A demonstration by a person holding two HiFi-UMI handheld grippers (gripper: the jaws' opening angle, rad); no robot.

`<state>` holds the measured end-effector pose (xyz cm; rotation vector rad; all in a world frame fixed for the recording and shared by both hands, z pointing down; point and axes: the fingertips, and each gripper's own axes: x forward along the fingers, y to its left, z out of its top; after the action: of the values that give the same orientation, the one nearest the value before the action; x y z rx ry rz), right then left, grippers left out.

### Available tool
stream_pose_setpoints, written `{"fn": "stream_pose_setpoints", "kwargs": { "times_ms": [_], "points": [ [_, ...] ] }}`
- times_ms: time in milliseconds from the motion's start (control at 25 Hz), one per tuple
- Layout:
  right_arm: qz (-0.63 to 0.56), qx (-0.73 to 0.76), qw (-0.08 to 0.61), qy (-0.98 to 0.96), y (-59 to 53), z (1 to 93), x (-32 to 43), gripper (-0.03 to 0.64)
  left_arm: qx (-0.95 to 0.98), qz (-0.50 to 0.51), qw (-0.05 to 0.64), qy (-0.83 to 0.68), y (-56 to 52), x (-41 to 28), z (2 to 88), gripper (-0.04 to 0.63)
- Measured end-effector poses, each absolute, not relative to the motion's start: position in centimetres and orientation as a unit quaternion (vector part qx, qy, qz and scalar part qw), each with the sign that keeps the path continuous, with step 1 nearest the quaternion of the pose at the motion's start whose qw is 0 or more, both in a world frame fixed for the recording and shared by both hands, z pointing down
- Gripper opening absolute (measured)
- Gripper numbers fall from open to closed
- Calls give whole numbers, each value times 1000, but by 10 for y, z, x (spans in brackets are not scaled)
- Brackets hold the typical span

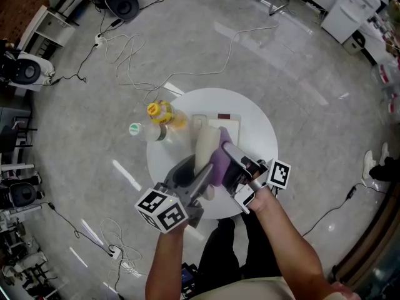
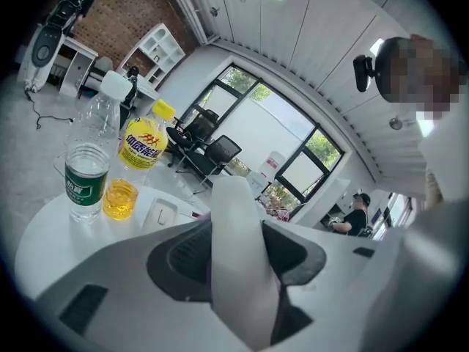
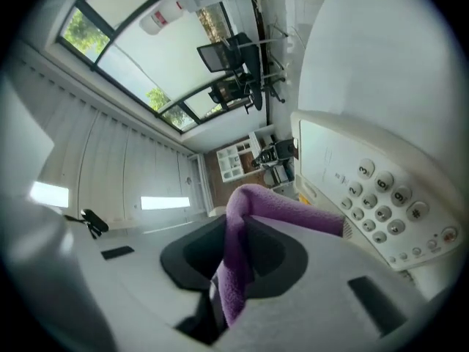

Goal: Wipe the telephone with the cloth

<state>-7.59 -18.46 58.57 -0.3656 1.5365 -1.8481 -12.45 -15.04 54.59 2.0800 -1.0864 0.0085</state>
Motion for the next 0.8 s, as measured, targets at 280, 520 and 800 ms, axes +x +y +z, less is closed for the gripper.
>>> {"fn": "stream_pose_setpoints", "kwargs": {
  "times_ms": [280,520,800],
  "points": [
    [-703,-145,342,606,-202,582,-68,51,815,-12,393,-426,-142,-124,557,210],
    [-719,-101,318,609,-176,575,-84,51,804,-29,397,-442,-153,-129,542,210],
    [-744,-39,245,621,-137,573,-104,49,800,-46,391,-453,-158,-135,545,210]
  ]
}}
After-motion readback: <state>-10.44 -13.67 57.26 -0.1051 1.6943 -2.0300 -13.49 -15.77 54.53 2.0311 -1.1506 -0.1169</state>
